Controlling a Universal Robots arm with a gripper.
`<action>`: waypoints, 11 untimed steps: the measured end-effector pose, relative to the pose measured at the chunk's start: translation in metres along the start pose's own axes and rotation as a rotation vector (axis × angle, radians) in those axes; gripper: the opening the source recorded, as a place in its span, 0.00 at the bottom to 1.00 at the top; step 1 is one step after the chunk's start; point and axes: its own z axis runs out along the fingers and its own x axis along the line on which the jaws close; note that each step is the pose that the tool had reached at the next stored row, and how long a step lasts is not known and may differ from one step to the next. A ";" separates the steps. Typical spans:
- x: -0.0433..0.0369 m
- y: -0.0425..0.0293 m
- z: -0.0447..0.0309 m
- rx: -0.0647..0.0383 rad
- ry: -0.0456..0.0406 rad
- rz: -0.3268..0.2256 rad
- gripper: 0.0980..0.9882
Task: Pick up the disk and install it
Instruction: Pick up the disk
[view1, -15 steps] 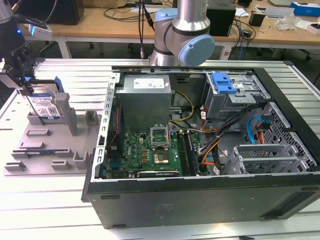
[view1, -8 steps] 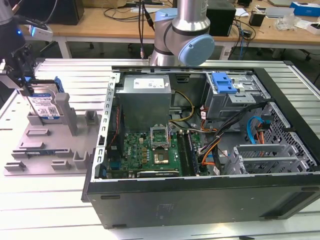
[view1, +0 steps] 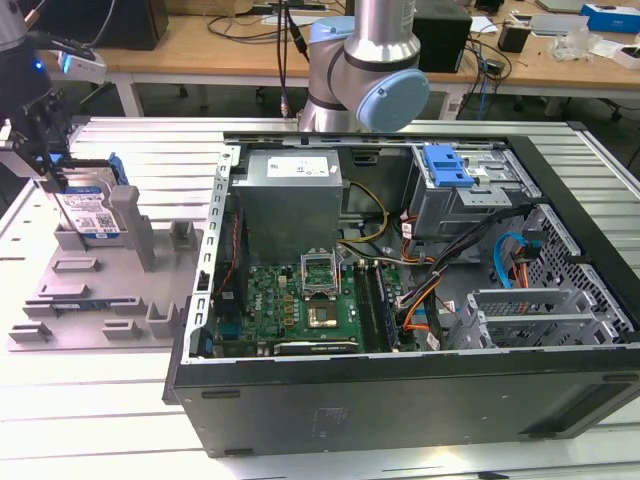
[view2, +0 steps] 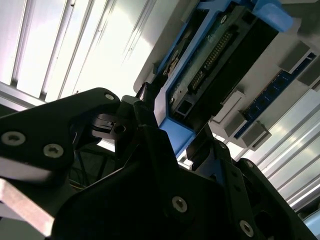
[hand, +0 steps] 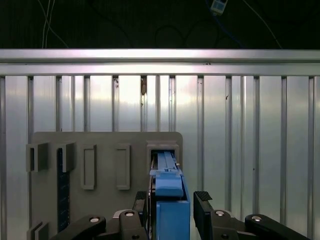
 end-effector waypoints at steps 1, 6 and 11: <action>0.0000 0.0000 0.0001 0.000 0.0000 0.000 0.45; 0.0000 0.0000 0.0002 0.000 0.0000 0.000 0.30; 0.0000 0.0000 0.0003 0.000 0.0000 0.000 0.30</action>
